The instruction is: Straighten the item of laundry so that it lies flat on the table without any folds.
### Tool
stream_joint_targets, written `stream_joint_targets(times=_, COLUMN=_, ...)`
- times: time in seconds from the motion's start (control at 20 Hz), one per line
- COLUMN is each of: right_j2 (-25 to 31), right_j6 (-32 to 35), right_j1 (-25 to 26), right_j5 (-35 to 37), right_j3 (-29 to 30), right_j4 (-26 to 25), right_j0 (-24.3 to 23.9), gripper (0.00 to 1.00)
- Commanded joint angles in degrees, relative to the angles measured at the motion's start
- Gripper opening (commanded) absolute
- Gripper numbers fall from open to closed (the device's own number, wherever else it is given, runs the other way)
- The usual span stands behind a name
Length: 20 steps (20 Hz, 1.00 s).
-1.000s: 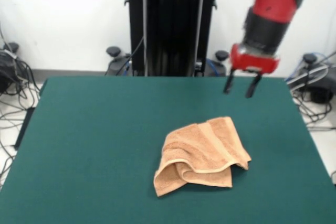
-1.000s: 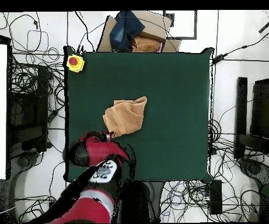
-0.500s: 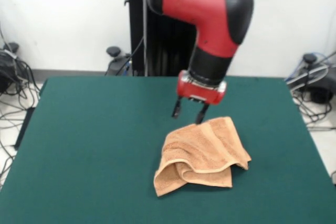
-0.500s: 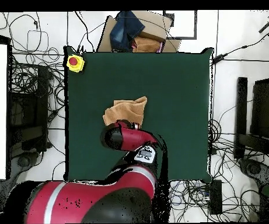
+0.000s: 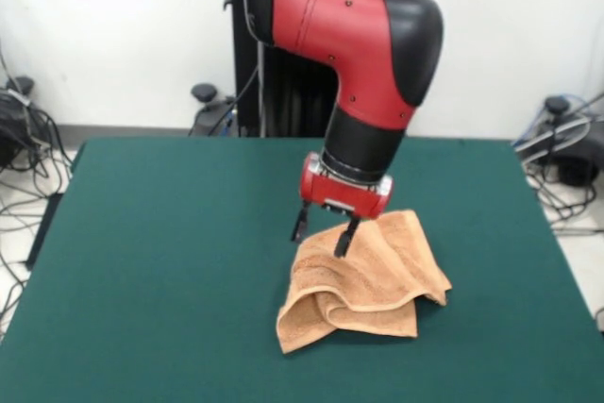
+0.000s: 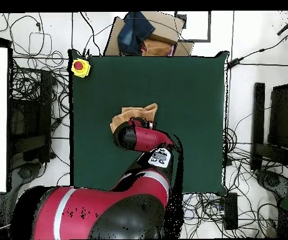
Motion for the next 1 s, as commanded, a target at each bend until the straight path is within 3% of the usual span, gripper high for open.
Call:
stream_joint_targets(times=0.05, right_j2=1.0, right_j6=10.9, right_j1=1.8, right_j5=5.4, right_j3=-6.0, right_j4=4.5, right_j0=1.5, gripper=1.0)
stream_joint_targets(times=0.5, right_j2=2.0, right_j6=7.3, right_j1=-0.8, right_j5=2.6, right_j3=-1.8, right_j4=-0.8, right_j0=-3.0, gripper=1.0)
stream_joint_targets(times=0.75, right_j2=-4.1, right_j6=9.2, right_j1=-7.1, right_j5=9.4, right_j3=6.1, right_j4=-0.1, right_j0=1.1, gripper=1.0)
stream_joint_targets(times=1.0, right_j2=-4.5, right_j6=11.1, right_j1=-6.0, right_j5=11.3, right_j3=3.7, right_j4=2.5, right_j0=2.9, gripper=1.0)
